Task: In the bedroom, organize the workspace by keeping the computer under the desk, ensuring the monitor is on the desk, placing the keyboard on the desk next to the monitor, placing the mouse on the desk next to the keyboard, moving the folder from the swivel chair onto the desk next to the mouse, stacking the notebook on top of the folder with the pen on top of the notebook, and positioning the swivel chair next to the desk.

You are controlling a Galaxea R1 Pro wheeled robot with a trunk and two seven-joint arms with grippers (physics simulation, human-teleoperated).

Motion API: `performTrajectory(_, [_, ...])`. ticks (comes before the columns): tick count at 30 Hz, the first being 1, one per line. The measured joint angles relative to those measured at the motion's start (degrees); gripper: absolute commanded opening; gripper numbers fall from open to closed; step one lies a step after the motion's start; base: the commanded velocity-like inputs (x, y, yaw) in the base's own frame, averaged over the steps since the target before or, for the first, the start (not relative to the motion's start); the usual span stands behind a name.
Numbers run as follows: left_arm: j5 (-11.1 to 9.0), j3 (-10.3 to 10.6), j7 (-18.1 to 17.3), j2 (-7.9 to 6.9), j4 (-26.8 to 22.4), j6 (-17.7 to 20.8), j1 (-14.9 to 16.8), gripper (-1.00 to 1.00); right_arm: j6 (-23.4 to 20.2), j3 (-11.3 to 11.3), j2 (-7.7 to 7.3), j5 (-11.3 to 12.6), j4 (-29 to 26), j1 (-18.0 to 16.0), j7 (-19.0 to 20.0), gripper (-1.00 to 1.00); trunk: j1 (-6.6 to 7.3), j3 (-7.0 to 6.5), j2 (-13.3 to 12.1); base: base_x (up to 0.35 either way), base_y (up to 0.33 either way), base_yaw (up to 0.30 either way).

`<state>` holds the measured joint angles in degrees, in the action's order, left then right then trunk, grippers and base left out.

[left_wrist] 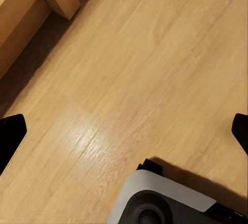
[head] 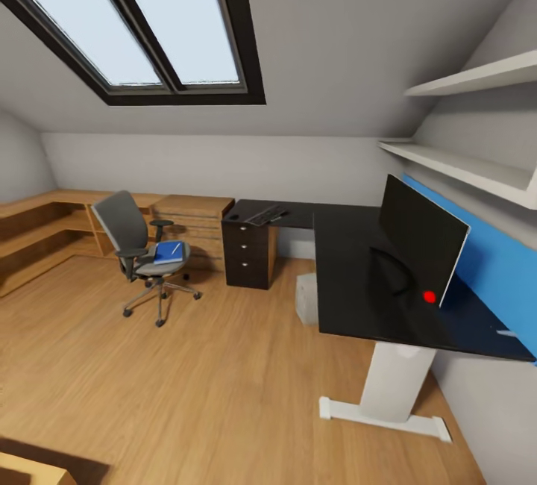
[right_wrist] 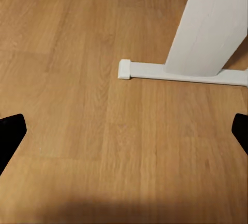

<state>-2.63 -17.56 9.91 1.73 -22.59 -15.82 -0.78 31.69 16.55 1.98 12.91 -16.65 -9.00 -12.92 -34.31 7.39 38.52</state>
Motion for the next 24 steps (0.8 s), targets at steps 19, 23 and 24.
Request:
performTrajectory(19, [-0.03, 0.00, 0.01, 0.00, 0.08, 0.14, 0.00, 1.00, 0.00, 0.01, 0.06, -0.02, 0.00, 0.00, -0.05, 1.00, 0.00, 0.00, 0.00, 0.265, 0.235, 0.259])
performTrajectory(23, [0.00, 0.04, 0.00, 0.06, 0.09, 0.17, 0.00, 1.00, 0.00, 0.01, 0.01, -0.02, 0.00, 0.00, -0.03, 1.00, 0.00, 0.00, 0.00, 0.265, 0.235, 0.175])
performTrajectory(24, [0.00, 0.06, 0.00, 0.07, 0.12, 0.17, 0.00, 1.00, 0.00, 0.01, 0.00, -0.02, 0.00, 0.00, -0.03, 1.00, 0.00, 0.00, 0.00, 0.265, 0.234, 0.044])
